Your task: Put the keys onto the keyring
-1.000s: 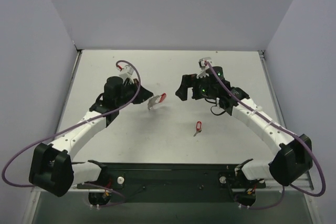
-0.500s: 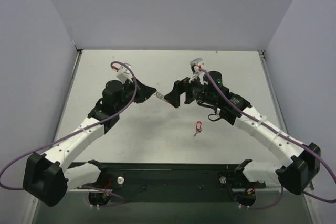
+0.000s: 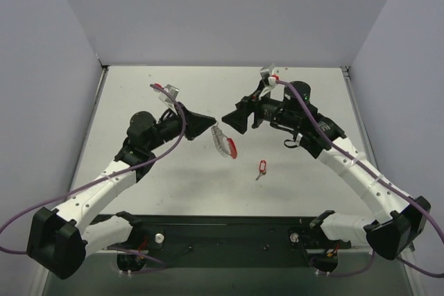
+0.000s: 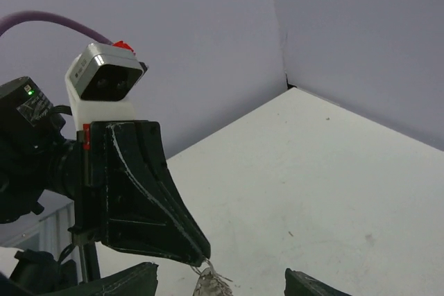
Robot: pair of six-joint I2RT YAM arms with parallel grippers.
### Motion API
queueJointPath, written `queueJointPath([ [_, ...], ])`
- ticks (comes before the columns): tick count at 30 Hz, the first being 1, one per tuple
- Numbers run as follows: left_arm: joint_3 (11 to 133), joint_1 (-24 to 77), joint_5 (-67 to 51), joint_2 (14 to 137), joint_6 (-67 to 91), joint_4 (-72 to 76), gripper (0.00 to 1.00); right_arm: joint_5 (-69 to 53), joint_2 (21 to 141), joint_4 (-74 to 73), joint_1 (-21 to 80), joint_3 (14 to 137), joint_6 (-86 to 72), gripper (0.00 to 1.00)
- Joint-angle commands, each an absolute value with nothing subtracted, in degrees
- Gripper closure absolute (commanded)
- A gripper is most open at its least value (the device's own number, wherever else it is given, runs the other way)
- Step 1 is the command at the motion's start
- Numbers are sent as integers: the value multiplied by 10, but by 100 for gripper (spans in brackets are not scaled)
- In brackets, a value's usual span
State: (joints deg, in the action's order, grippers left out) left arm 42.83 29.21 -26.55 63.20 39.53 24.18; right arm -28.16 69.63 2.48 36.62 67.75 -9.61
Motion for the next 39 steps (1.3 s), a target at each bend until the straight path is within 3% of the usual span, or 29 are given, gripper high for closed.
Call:
queueJointPath([
  [1,422,295,-316,588,365,321,100,-412,681,59,329,699,-120,30],
  [11,418,295,-332,563,375,352,100,-526,699,22,345,737,-112,41],
  [22,407,295,-362,570,426,443,100,-514,725,19,353,739,-112,54],
  [31,410,295,-403,591,455,494,100,-498,725,30,356,739,-119,57],
  [39,410,295,-396,594,458,496,100,-507,716,16,365,747,-116,64],
])
